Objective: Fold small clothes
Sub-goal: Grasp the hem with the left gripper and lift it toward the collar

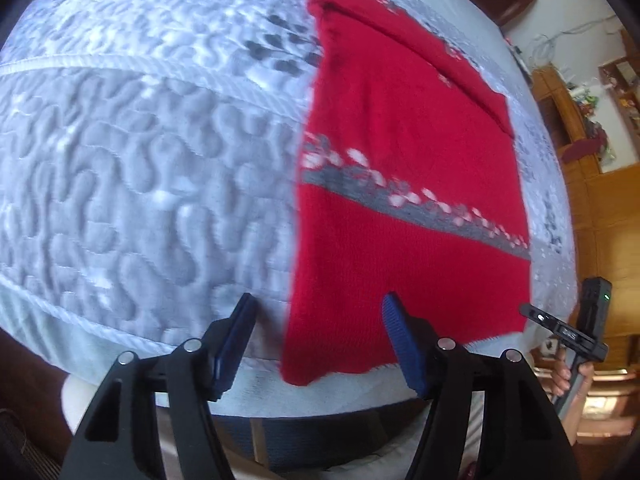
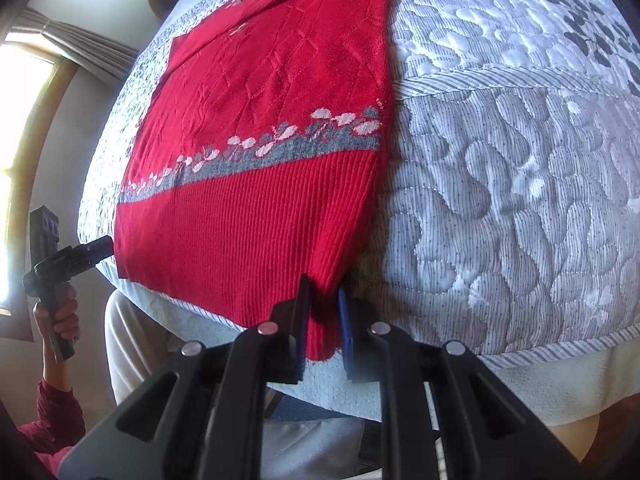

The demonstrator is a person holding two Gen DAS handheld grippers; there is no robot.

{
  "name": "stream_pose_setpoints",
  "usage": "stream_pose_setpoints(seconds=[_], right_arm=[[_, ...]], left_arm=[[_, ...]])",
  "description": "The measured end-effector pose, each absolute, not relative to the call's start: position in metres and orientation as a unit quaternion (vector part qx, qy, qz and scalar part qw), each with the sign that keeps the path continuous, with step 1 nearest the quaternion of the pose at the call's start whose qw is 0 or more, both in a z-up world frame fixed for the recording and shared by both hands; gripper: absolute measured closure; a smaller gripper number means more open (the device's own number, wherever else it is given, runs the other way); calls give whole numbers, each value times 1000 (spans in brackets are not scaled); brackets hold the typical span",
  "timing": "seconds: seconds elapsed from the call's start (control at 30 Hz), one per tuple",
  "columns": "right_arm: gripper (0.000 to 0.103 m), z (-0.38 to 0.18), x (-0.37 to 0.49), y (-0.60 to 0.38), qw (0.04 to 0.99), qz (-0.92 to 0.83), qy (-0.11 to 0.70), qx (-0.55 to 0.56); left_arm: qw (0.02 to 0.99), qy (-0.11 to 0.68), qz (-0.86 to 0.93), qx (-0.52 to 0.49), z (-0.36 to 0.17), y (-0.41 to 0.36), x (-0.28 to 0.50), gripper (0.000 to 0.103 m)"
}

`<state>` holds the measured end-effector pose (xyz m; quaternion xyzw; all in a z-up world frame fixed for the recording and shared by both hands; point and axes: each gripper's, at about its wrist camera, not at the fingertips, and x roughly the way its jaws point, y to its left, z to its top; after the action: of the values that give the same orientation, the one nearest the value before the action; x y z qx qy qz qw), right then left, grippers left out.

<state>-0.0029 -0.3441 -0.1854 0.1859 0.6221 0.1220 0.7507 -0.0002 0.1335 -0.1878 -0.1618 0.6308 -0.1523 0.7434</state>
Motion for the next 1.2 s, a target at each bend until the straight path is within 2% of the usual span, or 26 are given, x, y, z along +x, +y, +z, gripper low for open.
stream_pose_setpoints(seconds=[0.13,0.23,0.33,0.53,0.67,0.7,0.73,0.8,0.97,1.2], right_arm=[[87,-187,-3,-345,749,122,622,191],[87,-188,-3,-344,749,123,622,192],[83,-188,-3,-348,748,124,621,200],[73,-186,-6,-346,748,133,622,191],[72,-188,-6,-341,745,136,627,185],[73,-188,-7,-340,744,138,628,183],[83,-188,-7,-338,744,139,628,178],[95,-186,-7,-335,744,141,630,169],[95,-163,-5,-340,755,167,603,196],[96,-115,26,-354,779,181,566,201]], left_arm=[[746,636,-153,-122,-197,112,-3,38],[744,637,-158,-126,-196,110,-3,60],[732,639,-173,-160,-198,118,-4,95],[725,637,-185,-184,-206,115,-8,94],[721,641,-186,-188,-213,107,-6,82],[723,641,-185,-181,-212,103,-6,82],[724,641,-185,-176,-211,101,-6,83],[726,641,-181,-172,-208,96,-5,96],[734,626,-178,-192,-192,92,0,96],[769,576,-190,-203,-140,89,38,96]])
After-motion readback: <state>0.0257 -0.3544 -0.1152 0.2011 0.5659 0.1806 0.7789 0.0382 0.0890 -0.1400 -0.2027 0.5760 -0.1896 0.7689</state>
